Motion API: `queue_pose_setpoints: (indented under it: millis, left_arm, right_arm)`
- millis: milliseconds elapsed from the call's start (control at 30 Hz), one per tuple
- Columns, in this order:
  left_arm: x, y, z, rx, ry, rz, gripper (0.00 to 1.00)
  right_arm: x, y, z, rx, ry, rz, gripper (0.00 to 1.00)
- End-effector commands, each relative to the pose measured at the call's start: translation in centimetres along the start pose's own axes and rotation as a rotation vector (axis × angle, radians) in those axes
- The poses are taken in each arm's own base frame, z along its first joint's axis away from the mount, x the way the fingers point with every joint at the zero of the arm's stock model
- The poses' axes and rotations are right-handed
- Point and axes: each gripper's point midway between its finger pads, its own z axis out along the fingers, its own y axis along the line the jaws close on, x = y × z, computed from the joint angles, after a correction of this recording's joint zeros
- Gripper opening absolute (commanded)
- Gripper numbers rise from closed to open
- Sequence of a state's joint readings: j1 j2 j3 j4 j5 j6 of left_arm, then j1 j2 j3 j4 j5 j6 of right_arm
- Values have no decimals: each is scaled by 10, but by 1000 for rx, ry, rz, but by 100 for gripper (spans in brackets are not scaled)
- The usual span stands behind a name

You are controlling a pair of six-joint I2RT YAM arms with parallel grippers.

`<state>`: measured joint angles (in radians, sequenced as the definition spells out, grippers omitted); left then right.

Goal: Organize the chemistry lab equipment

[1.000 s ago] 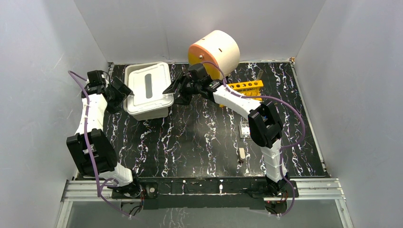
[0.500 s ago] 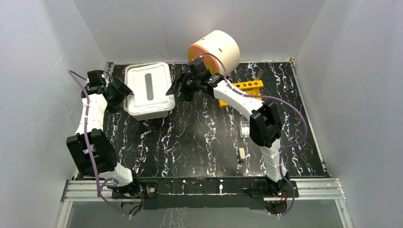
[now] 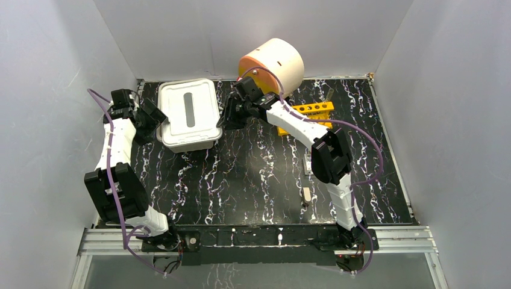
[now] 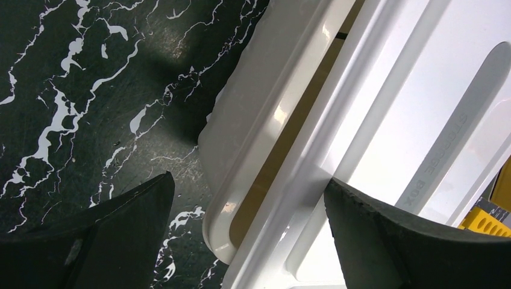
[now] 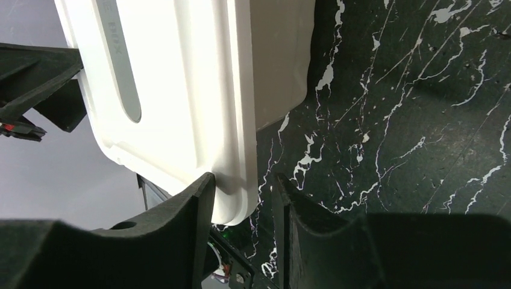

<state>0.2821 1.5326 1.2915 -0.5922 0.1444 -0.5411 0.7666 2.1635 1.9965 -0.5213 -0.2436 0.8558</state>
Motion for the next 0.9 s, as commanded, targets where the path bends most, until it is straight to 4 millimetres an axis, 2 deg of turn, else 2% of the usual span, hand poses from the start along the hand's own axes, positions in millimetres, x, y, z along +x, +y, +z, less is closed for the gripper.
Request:
queue_pose_setpoints:
  millis: [0, 200, 367, 667, 867]
  left_arm:
    - [-9, -5, -8, 4, -13, 14, 93]
    - [-16, -15, -16, 39, -22, 21, 93]
    - [-26, -20, -26, 42, -53, 41, 95]
    - [-26, -18, -27, 36, -55, 43, 94]
    - [-24, -14, -27, 18, -57, 43, 87]
  right_arm:
    - [-5, 24, -1, -87, -5, -62, 45]
    - [1, 34, 6, -158, 38, -28, 33]
    - [1, 38, 10, -189, 41, 24, 27]
    - [-13, 42, 19, -195, -8, 24, 25]
    - [-22, 40, 23, -163, -36, -3, 24]
